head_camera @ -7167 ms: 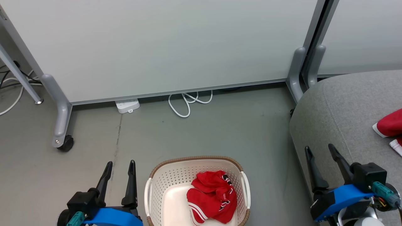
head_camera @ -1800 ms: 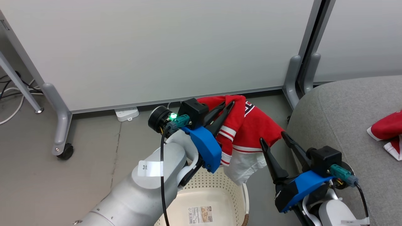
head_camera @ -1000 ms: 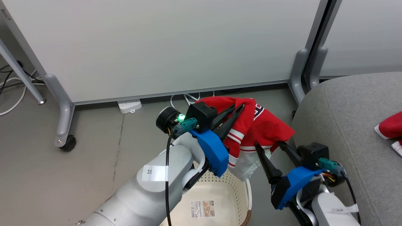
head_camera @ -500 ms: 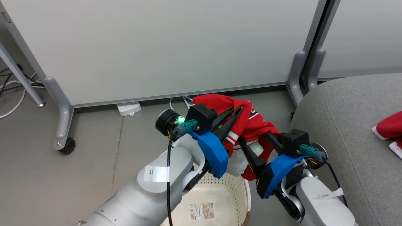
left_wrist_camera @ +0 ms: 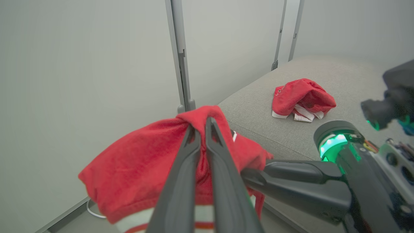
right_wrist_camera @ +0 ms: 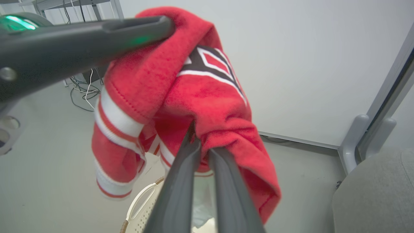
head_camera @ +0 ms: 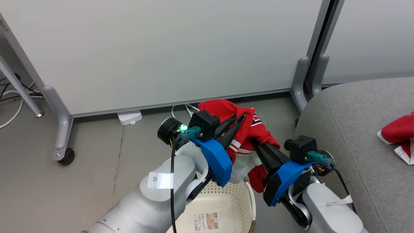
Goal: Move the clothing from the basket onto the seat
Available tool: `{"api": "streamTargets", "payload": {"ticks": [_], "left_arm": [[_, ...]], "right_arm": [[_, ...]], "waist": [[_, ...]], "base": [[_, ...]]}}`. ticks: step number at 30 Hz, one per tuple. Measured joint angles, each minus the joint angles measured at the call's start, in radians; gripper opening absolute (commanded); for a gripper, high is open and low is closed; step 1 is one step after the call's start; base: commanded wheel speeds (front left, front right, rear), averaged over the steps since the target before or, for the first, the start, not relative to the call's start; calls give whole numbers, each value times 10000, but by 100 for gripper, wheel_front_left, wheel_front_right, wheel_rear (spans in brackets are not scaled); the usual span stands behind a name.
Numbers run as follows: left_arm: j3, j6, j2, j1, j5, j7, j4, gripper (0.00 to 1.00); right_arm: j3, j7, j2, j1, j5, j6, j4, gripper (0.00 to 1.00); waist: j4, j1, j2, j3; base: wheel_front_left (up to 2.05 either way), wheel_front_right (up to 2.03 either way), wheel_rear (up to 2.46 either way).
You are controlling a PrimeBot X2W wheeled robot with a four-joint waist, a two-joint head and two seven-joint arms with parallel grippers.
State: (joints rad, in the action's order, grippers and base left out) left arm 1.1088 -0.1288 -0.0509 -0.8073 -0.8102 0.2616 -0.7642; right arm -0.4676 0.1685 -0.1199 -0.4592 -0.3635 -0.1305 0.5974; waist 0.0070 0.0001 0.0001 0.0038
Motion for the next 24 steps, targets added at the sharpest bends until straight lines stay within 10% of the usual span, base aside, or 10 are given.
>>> {"api": "streamTargets", "payload": {"ticks": [21,23,24], "left_arm": [[-322,8,0,68,61,0,-96,0],[-470,98,2,106,186,0,-36,79],[-577,144,4,153,242,2,4,100]], "right_arm": [[-79,192,-13,-123,-88,-2,244,0],[-73,194,-13,-125,-88,0,244,0],[-59,219,-15,-127,-88,-2,242,0]], "waist": [[-152,-1,0,1],[-167,-1,0,12],[-174,-1,0,20]], "base": [[0,0,0],[0,0,0],[0,0,0]]}}
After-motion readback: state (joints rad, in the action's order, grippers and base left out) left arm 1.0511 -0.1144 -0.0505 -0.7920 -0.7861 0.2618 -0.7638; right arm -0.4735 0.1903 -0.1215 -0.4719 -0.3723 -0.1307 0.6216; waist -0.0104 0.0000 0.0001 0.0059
